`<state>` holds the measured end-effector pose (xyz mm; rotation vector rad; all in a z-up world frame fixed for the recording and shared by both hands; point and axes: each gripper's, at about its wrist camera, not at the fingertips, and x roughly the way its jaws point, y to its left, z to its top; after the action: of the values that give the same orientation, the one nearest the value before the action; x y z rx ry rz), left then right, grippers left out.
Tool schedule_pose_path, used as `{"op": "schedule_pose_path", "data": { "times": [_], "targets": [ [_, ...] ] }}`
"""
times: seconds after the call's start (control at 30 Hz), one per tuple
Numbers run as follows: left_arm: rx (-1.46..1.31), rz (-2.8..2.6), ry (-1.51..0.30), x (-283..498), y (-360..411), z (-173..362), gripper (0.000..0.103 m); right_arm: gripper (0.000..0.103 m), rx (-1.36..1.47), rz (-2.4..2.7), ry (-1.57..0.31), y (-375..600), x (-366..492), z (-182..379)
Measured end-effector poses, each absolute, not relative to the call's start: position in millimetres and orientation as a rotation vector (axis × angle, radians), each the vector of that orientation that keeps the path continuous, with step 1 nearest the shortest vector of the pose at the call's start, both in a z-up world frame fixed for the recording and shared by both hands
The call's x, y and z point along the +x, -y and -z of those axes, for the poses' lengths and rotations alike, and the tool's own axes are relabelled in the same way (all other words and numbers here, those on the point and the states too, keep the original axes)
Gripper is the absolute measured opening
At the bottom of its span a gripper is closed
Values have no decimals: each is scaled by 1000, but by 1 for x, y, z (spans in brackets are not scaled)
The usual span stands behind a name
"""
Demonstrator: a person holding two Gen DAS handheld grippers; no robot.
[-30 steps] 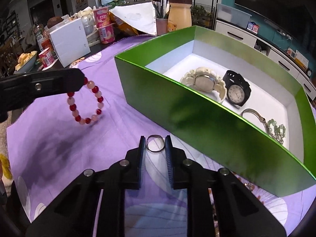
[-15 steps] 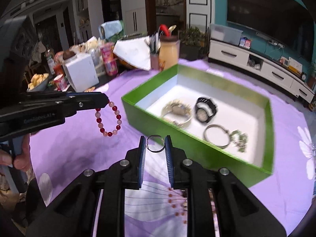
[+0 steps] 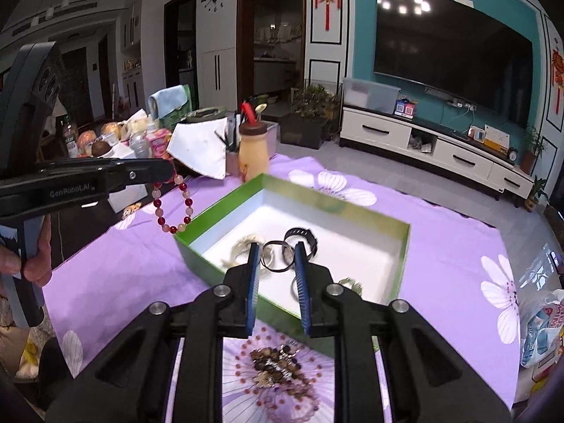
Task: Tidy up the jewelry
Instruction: 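Carry the red bracelet and silver ring into the green box and open both grippers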
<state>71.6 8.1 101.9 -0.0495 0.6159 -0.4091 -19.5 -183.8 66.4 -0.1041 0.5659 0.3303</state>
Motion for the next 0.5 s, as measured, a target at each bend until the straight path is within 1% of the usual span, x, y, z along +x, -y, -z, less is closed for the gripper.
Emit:
{"op": "schedule_pose_path", "data": {
  "times": [0.27,0.5],
  "targets": [
    [-28,421,-622,101,13,-111,7,19,-100,-308,-560,190,-5,-66],
    [-1,416,-651,124,24,-99,7,19,-75,-294,-594,196,15,-56]
  ]
}}
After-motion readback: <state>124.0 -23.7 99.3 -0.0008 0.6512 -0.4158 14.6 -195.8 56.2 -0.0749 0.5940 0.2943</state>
